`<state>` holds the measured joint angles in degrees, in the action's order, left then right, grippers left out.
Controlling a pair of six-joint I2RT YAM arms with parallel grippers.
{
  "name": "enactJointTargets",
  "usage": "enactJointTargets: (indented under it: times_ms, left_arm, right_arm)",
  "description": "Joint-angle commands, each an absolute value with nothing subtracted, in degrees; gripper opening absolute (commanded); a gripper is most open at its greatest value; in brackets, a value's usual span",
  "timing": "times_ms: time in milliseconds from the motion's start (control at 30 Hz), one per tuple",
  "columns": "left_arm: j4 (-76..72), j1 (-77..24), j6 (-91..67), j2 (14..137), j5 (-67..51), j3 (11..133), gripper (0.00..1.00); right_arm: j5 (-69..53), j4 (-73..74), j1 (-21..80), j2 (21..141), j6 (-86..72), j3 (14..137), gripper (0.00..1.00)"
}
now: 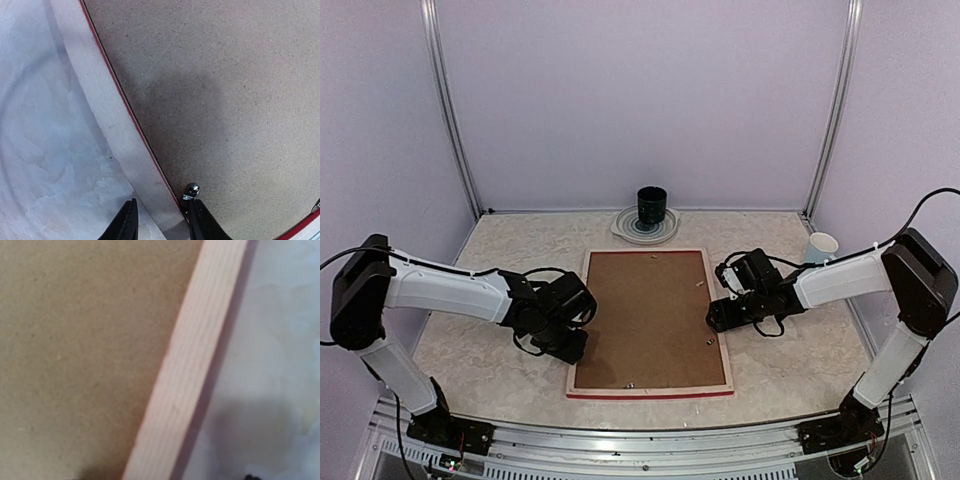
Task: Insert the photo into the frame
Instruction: Press the fastener onto the backboard.
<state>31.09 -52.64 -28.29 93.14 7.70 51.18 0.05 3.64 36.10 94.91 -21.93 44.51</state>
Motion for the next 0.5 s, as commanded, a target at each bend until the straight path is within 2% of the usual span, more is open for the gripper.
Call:
enactJointTargets:
  times_ms: [0,200,333,467]
  left_arm:
    - [32.5,-52.5,-28.6,95.7,10.6,51.0,0.31]
    - [32.2,-53.2,-30.5,95.6,11.4,50.7,0.16]
    - [31.9,-54.4,-32.3,95.4,12.4,50.4,0.13]
    - [32.1,-55.5,-33.7,94.6,13.1,50.7,0.14]
  right_arm:
    - [0.4,4.6,36.2,94.2,-22.0,43.6,0.72]
    - [0.4,4.5,36.2,94.0,-22.0,43.6,0.72]
    - [0.5,4.6,36.2,94.1,-22.1,43.7,0.72]
    - [0.5,4.6,36.2,94.3,-22.0,43.7,0.72]
